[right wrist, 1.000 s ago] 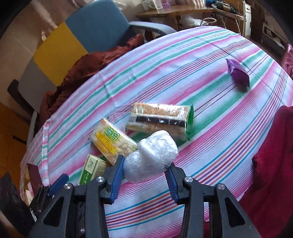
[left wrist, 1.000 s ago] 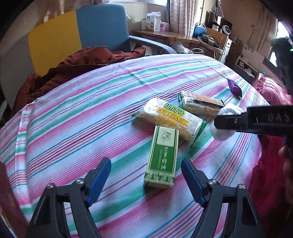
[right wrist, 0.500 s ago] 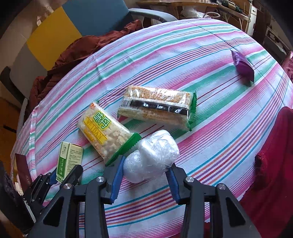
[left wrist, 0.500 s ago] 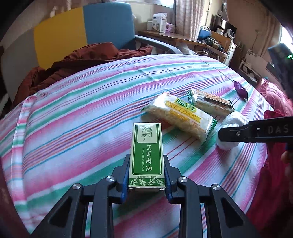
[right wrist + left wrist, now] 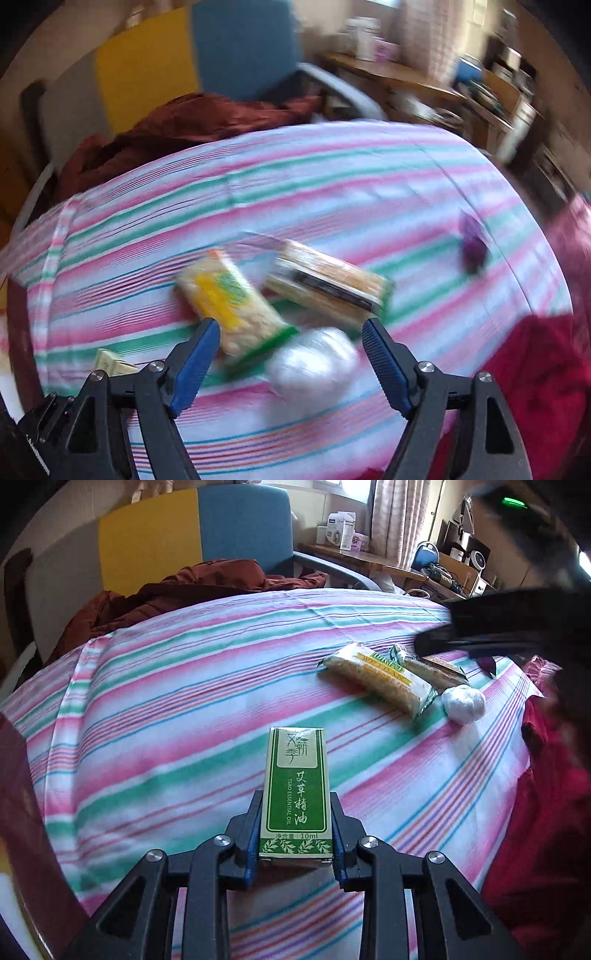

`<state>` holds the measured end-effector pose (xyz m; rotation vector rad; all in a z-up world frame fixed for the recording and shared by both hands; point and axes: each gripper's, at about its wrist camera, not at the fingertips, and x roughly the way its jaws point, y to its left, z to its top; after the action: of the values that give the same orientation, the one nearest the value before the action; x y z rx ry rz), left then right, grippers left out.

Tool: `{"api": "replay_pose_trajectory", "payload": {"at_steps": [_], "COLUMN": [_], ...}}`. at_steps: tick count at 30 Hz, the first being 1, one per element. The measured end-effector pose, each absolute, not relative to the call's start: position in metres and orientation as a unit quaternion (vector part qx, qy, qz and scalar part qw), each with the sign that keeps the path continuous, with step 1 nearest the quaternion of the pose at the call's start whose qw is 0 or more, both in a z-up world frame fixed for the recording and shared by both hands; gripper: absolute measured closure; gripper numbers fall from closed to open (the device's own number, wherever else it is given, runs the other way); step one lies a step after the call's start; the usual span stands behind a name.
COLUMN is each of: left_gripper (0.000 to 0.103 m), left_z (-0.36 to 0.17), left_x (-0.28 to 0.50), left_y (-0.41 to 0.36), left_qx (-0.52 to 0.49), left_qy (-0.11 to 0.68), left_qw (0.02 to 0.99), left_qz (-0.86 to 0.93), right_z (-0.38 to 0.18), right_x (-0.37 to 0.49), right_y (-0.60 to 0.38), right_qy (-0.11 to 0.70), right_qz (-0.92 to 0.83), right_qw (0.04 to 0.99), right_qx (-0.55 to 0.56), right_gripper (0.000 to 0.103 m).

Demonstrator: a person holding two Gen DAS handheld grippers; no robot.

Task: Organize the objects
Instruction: 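Grasp the yellow WEIDAN snack bag with the right gripper while the left holds the green box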

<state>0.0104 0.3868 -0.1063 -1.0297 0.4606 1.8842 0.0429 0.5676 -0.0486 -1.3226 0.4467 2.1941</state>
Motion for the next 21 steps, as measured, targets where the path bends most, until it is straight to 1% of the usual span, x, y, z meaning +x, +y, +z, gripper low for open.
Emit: {"api": "replay_pose_trajectory", "payload": {"at_steps": [3,6,7,8,9,11,15,21], "left_gripper": [0.072,0.072,0.072,0.072,0.072,0.072,0.072,0.072], "left_z": [-0.105,-0.104,-0.104,-0.104,-0.104,-0.103,-0.101,-0.089], "left_x": [0.012,0.014,0.015,0.016,0.017,0.018,0.021,0.031], "left_y": [0.376,0.366,0.363,0.36,0.358,0.354,0.347,0.32], "left_qx": [-0.424,-0.426,-0.426,-0.426,-0.425,-0.427,-0.43,-0.428], "left_qy": [0.179,0.177,0.177,0.176,0.175,0.173,0.168,0.153], "left_qw": [0.455,0.454,0.453,0.453,0.452,0.451,0.446,0.443], "left_qz": [0.762,0.762,0.763,0.763,0.764,0.765,0.767,0.773], "right_z": [-0.073,-0.1,-0.107,-0.105,-0.103,-0.101,-0.1,-0.1], "right_x": [0.008,-0.011,-0.014,-0.013,-0.012,-0.008,0.002,0.009], "right_y": [0.567,0.569,0.569,0.571,0.571,0.564,0.535,0.48], "right_qy": [0.125,0.108,0.115,0.128,0.139,0.138,0.141,0.11], "right_qz": [0.797,0.779,0.776,0.78,0.782,0.78,0.783,0.793], "right_qw": [0.229,0.209,0.199,0.194,0.188,0.189,0.157,0.102], "right_qx": [-0.544,-0.581,-0.588,-0.581,-0.578,-0.581,-0.584,-0.59], "right_gripper": [0.022,0.024,0.028,0.036,0.048,0.053,0.054,0.053]}}
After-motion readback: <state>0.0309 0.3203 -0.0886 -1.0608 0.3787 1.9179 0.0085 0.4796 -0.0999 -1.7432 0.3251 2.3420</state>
